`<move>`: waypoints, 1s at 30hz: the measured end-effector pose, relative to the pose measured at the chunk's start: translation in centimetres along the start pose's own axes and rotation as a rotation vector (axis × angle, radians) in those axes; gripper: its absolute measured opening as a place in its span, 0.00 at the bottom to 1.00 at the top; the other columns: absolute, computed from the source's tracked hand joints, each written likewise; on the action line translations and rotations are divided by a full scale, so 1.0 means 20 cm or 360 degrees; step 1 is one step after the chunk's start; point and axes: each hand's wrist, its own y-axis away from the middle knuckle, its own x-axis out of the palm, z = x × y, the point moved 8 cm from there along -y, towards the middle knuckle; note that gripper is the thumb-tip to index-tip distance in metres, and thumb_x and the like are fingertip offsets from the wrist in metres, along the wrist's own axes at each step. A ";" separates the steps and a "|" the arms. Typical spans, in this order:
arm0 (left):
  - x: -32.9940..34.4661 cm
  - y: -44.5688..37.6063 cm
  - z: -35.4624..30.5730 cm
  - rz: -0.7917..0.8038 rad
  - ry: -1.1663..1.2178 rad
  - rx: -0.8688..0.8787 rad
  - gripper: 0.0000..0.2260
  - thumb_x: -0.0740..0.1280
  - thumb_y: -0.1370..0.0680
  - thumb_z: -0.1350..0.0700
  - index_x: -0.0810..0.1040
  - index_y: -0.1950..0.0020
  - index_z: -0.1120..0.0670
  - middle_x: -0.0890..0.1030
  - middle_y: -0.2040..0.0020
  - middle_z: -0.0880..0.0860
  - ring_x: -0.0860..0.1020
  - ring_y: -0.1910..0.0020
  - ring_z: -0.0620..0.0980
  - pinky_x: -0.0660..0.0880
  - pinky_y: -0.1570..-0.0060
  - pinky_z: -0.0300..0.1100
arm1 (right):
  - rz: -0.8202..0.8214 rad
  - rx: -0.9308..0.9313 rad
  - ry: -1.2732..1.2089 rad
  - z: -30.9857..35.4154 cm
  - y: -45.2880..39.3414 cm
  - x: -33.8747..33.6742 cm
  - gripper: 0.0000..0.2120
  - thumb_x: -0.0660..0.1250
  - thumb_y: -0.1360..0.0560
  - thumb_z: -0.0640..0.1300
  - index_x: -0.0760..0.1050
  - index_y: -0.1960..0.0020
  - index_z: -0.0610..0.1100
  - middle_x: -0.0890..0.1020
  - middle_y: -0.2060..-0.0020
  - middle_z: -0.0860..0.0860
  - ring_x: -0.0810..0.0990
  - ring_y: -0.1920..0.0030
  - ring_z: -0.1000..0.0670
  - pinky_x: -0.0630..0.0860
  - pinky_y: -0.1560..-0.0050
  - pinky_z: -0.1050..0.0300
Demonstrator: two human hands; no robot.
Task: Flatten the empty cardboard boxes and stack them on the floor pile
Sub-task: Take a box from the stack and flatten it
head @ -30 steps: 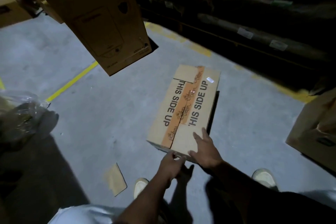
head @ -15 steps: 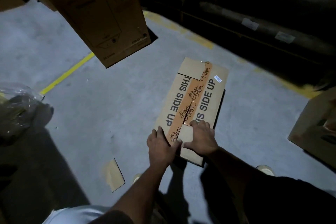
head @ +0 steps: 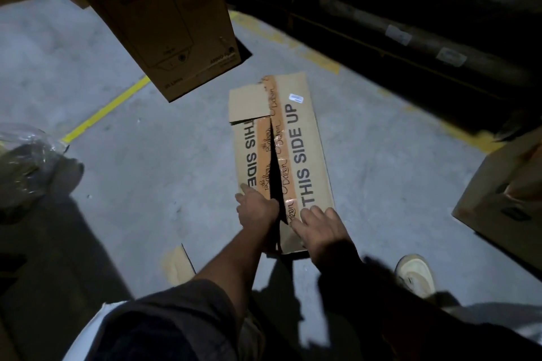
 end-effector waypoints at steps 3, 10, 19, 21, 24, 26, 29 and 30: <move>-0.06 0.01 -0.03 -0.0149 -0.0021 0.0055 0.20 0.61 0.19 0.53 0.68 0.29 0.59 0.78 0.38 0.60 0.79 0.41 0.62 0.77 0.42 0.53 | -0.0328 -0.0068 0.0054 -0.04 0.10 -0.03 0.03 0.65 0.25 0.40 0.77 0.57 0.44 0.77 0.62 0.46 0.72 0.60 0.45 0.66 0.62 0.52; -0.14 0.03 -0.06 -0.0198 -0.0089 0.0112 0.13 0.60 0.18 0.55 0.74 0.36 0.59 0.81 0.40 0.60 0.79 0.42 0.61 0.76 0.44 0.49 | 0.0774 0.0219 -0.0171 -0.16 0.08 0.05 0.20 0.62 0.23 0.62 0.71 0.38 0.50 0.78 0.44 0.50 0.75 0.44 0.46 0.71 0.45 0.51; -0.18 0.09 -0.17 -0.0332 -0.0012 0.0281 0.13 0.61 0.19 0.56 0.78 0.37 0.55 0.83 0.43 0.58 0.80 0.44 0.61 0.76 0.45 0.47 | 0.1013 0.1013 -0.0583 -0.29 0.11 0.13 0.40 0.68 0.36 0.75 0.62 0.40 0.47 0.79 0.43 0.48 0.78 0.48 0.46 0.76 0.47 0.52; -0.17 0.10 -0.17 -0.0342 0.0006 0.0260 0.13 0.61 0.19 0.57 0.78 0.36 0.54 0.83 0.43 0.58 0.80 0.43 0.61 0.76 0.44 0.47 | 0.0797 0.1134 -0.0396 -0.34 0.10 0.07 0.43 0.75 0.40 0.72 0.57 0.42 0.47 0.75 0.43 0.48 0.76 0.44 0.46 0.75 0.48 0.52; -0.18 0.12 -0.13 -0.0340 0.0019 0.0217 0.14 0.61 0.20 0.59 0.78 0.36 0.56 0.83 0.42 0.59 0.80 0.43 0.61 0.76 0.44 0.48 | 0.0681 0.1087 -0.0142 -0.39 0.06 0.06 0.65 0.77 0.43 0.72 0.44 0.24 0.42 0.57 0.29 0.41 0.60 0.27 0.39 0.75 0.40 0.38; -0.18 0.15 -0.14 -0.0343 0.0005 0.0252 0.13 0.62 0.20 0.59 0.77 0.36 0.57 0.83 0.42 0.58 0.80 0.44 0.61 0.77 0.45 0.48 | 0.0715 0.1093 -0.0121 -0.39 0.06 0.10 0.74 0.75 0.44 0.74 0.31 0.22 0.40 0.42 0.22 0.40 0.48 0.22 0.34 0.70 0.36 0.28; -0.17 0.17 -0.17 -0.0339 -0.0048 0.0327 0.12 0.62 0.19 0.57 0.78 0.38 0.57 0.83 0.43 0.58 0.80 0.45 0.60 0.77 0.46 0.48 | 0.0590 0.1201 -0.0260 -0.36 0.05 0.10 0.73 0.69 0.41 0.78 0.29 0.23 0.36 0.38 0.21 0.37 0.46 0.21 0.35 0.71 0.36 0.29; -0.17 0.17 -0.18 -0.0331 -0.0065 0.0337 0.12 0.62 0.19 0.57 0.78 0.38 0.57 0.83 0.43 0.58 0.80 0.44 0.60 0.77 0.46 0.48 | 0.0547 0.1231 -0.0301 -0.35 0.05 0.09 0.71 0.69 0.39 0.77 0.29 0.23 0.36 0.37 0.22 0.37 0.46 0.21 0.35 0.72 0.36 0.30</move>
